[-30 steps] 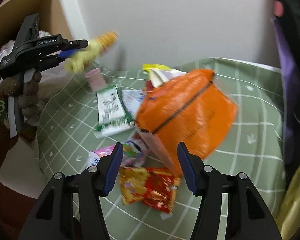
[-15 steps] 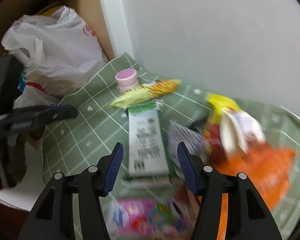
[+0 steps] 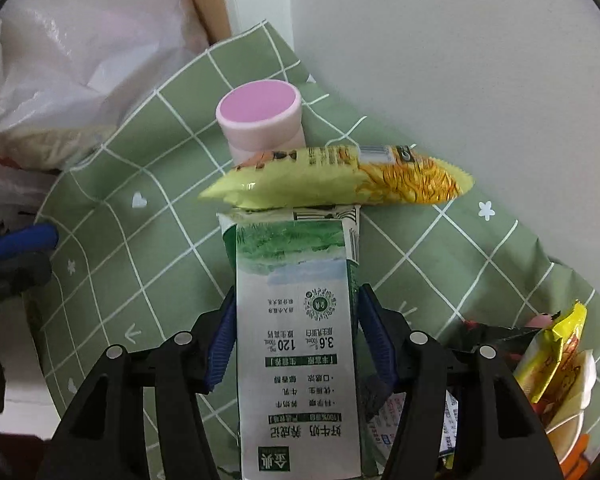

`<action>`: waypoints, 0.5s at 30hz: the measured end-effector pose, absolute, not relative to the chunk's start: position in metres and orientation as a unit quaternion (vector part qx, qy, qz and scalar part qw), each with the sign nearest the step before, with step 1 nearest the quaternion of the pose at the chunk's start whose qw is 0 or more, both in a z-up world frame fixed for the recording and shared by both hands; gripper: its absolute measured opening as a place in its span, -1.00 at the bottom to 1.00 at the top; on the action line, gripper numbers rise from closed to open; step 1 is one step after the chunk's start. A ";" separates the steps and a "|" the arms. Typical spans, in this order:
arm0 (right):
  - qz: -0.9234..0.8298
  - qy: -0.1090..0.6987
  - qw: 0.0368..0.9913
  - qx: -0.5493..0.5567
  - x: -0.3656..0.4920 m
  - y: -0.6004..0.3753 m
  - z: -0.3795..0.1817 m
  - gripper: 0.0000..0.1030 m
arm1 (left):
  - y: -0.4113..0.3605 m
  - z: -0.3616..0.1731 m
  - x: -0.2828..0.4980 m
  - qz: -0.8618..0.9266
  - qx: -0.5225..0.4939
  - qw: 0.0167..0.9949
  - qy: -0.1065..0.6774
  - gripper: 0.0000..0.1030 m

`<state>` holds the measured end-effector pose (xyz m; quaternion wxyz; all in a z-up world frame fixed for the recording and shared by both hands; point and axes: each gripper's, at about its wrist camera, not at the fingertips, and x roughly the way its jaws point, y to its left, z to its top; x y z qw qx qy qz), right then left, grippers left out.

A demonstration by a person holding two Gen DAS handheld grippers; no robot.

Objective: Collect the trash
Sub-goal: 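Grasp the green-white milk carton with the right gripper, then grasp the gold snack packet with the left gripper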

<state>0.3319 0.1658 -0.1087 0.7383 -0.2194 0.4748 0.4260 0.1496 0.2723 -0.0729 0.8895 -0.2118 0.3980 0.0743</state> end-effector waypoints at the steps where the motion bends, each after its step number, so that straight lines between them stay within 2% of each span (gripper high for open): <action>1: 0.425 0.471 0.743 -0.214 0.332 0.164 -0.104 0.04 | 0.272 -0.072 0.153 0.071 -0.210 0.891 0.396 -0.30; 10: 0.387 0.417 0.817 -0.097 0.318 0.046 -0.034 0.00 | 0.254 -0.073 0.214 0.020 -0.188 0.902 0.389 -0.23; 15: 0.335 0.401 0.853 -0.006 0.320 -0.024 -0.014 0.00 | 0.226 -0.076 0.278 -0.041 -0.126 0.902 0.410 -0.19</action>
